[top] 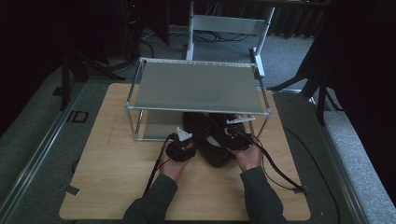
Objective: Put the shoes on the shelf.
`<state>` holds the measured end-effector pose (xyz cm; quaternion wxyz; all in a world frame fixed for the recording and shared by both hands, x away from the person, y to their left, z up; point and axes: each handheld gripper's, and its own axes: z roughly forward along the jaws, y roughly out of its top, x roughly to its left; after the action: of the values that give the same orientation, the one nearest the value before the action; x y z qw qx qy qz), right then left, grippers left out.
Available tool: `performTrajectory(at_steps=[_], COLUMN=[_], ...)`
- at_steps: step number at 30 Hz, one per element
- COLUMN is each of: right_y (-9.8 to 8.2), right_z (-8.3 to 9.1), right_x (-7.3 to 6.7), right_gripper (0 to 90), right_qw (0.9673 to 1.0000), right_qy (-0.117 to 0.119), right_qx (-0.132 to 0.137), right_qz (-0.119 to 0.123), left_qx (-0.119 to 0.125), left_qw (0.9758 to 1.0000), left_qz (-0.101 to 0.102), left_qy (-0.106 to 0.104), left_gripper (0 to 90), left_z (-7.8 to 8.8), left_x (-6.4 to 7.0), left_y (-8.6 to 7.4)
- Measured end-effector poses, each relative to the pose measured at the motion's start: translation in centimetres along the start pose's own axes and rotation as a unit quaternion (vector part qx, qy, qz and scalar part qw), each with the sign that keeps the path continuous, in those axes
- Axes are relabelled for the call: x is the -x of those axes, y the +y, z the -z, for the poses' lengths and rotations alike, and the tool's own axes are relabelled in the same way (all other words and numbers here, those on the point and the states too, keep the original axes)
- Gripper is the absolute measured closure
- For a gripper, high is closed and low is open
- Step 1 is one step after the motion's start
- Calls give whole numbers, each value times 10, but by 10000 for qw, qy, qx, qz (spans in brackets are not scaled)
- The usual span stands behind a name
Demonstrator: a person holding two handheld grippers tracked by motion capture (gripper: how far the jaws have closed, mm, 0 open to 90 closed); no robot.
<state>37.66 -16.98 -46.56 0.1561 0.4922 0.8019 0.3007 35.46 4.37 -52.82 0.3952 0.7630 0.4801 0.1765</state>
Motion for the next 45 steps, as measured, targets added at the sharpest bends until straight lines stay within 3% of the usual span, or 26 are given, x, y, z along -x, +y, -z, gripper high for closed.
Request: performTrajectory(at_steps=[4,9,13,17,27,33,40,45], right_y=[1,3,5,10,10,11,6,7], right_z=[-5,-10,-10,-10,-17,-24,-32,-39], right_x=[0,-1,-9,-16,-19,-21,-26,-20], right_gripper=[804,803,802,803,802,802,802,802], right_qw=[9999,9993,9992,9985,9958,9928,9865,9852], right_qy=[10,-13,-260,-399,-396,-551,-873,-815], right_qx=[57,160,242,332,639,817,1162,1196], right_qz=[-124,-329,-207,-145,-520,-681,-752,-914], left_qx=[17,33,5,94,245,284,510,560], left_qw=[9999,9999,9998,9995,9986,9978,9938,9918], left_qz=[82,43,-8,64,161,180,165,180], left_qy=[79,130,214,311,449,568,970,1132], left_gripper=[715,764,800,830,889,896,900,900], left_z=[-6,-13,-16,-16,-20,-29,-43,-51], left_x=[-2,-4,-4,-6,-11,-13,-6,-6], left_y=[5,10,13,15,21,28,30,31])
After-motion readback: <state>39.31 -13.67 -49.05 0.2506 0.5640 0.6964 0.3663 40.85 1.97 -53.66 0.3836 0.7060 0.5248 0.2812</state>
